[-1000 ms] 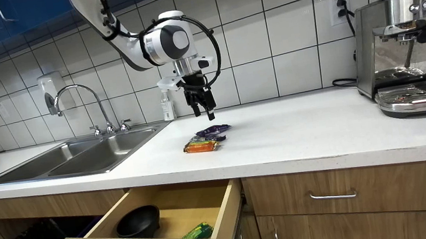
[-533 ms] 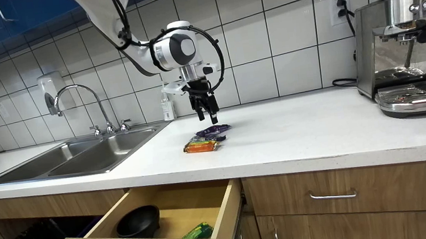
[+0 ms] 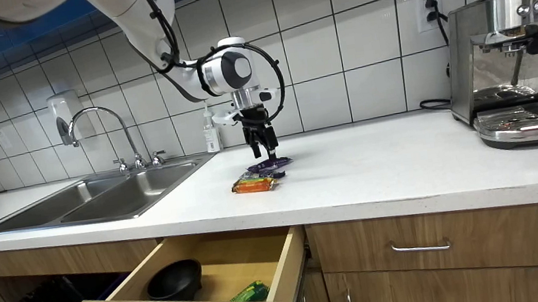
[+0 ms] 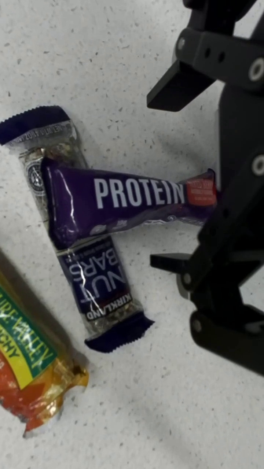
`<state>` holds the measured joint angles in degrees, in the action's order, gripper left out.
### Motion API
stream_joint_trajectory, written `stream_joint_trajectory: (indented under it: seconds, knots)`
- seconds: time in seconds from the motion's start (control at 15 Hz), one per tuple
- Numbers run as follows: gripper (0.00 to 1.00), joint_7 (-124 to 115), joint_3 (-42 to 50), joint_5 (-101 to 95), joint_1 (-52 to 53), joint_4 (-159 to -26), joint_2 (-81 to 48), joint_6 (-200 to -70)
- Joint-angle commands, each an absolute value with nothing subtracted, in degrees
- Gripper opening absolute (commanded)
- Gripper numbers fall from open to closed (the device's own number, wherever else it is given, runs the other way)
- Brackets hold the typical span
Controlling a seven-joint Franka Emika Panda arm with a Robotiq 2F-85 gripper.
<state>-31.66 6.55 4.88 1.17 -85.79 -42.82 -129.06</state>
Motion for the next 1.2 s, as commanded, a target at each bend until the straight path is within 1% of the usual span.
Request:
stream_joint_trajectory:
  seconds: [0.0, 0.27, 0.33, 0.4, 1.0, 1.07, 1.13]
  knots:
    - [1.0, -33.2, 7.1, 5.7, 1.3, -80.4, -46.0, -125.1]
    - [1.0, -33.5, 7.0, 5.7, 1.1, -78.3, -47.7, -123.6]
    - [0.75, -33.4, 6.9, 5.8, 1.0, -78.0, -48.0, -123.4]
    - [0.74, -33.5, 6.9, 5.9, 1.0, -77.8, -48.2, -123.6]
    - [0.03, -33.0, 6.9, 6.4, 0.5, -78.9, -46.9, -124.6]
    - [0.0, -33.0, 6.9, 6.5, 0.6, -79.4, -46.6, -124.9]
    - [0.02, -32.8, 6.9, 6.5, 0.5, -80.0, -46.0, -125.3]
